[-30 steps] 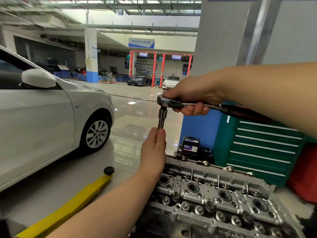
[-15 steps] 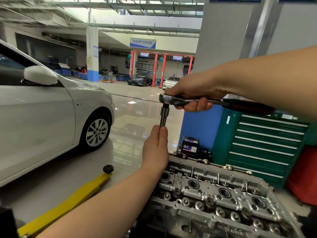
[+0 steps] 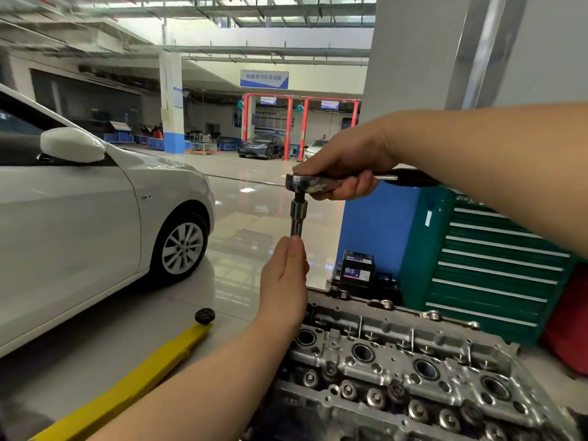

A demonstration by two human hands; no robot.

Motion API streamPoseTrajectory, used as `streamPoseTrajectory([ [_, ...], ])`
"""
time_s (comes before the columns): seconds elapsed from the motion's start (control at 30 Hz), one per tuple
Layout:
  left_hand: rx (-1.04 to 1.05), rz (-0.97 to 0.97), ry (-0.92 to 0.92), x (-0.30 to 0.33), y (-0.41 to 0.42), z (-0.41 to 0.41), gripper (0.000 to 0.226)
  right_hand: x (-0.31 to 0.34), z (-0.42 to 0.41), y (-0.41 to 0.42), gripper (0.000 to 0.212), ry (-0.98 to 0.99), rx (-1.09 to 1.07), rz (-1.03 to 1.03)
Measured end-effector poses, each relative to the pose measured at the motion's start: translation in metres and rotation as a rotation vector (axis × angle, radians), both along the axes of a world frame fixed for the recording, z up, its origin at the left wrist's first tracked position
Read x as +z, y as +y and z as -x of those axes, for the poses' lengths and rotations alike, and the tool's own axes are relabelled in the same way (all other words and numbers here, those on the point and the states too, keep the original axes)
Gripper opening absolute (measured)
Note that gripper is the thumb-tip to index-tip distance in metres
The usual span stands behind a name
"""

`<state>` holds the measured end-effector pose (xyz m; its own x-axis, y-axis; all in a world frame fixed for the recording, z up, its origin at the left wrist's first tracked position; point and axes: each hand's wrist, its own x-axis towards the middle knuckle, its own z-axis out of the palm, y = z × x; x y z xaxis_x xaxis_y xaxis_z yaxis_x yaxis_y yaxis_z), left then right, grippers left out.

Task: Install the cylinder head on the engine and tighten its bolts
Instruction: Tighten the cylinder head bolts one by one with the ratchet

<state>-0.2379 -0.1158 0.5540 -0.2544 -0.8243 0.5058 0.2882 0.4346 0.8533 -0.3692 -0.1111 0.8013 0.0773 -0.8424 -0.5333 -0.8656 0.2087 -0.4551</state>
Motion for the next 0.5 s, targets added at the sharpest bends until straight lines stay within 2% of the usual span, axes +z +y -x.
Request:
streamPoseTrajectory([
  [0.23, 0.006, -0.004, -0.009, -0.001, -0.001, 0.001, 0.038, 0.001, 0.009, -0.022, 0.055, -0.012, 0.177, -0.079],
  [0.37, 0.017, -0.019, 0.012, -0.002, -0.001, 0.002, 0.038, -0.007, 0.006, -0.032, 0.053, 0.048, 0.237, -0.024],
  [0.5, 0.032, -0.01, 0.002, -0.004, -0.003, 0.002, 0.038, -0.014, 0.007, -0.029, 0.055, 0.022, 0.246, 0.045],
])
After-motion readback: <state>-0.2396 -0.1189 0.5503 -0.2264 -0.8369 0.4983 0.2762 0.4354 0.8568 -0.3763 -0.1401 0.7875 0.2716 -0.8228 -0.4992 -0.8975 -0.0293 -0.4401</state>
